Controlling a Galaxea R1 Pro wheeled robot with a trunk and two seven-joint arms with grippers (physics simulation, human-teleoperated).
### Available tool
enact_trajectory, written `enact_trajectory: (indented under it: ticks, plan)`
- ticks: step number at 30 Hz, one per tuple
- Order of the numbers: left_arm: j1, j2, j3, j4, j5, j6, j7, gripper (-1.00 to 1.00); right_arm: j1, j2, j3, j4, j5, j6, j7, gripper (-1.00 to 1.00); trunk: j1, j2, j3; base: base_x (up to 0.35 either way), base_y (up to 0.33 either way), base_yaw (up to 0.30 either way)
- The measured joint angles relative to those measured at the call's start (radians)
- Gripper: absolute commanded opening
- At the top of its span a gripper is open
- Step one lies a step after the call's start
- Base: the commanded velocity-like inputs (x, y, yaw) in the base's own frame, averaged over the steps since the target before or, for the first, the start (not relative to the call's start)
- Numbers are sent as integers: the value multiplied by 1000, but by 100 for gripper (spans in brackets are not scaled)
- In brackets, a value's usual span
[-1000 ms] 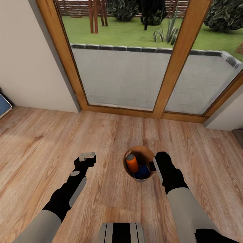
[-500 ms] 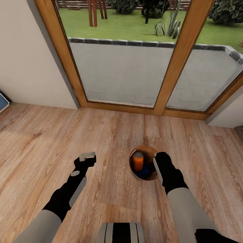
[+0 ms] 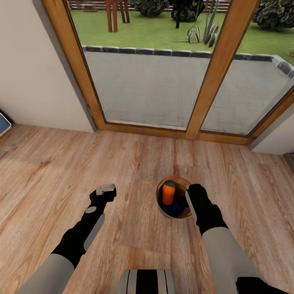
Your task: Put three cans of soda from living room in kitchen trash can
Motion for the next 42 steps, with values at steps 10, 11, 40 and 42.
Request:
enact_trajectory:
  ticks: [10, 11, 40, 42]
  plan:
    - [0, 0, 0, 0, 0, 0, 0, 100, -1, 0, 4, -10, 5, 0, 0, 100, 0, 0, 0, 0, 0, 0]
    - [0, 0, 0, 0, 0, 0, 0, 100, -1, 0, 4, -10, 5, 0, 0, 100, 0, 0, 0, 0, 0, 0]
    - [0, 0, 0, 3, -1, 1, 0, 100, -3, 0, 4, -55, 15, 0, 0, 100, 0, 0, 0, 0, 0, 0]
    - [0, 0, 0, 3, -1, 1, 0, 100, -3, 0, 6, -83, 15, 0, 0, 100, 0, 0, 0, 0, 0, 0]
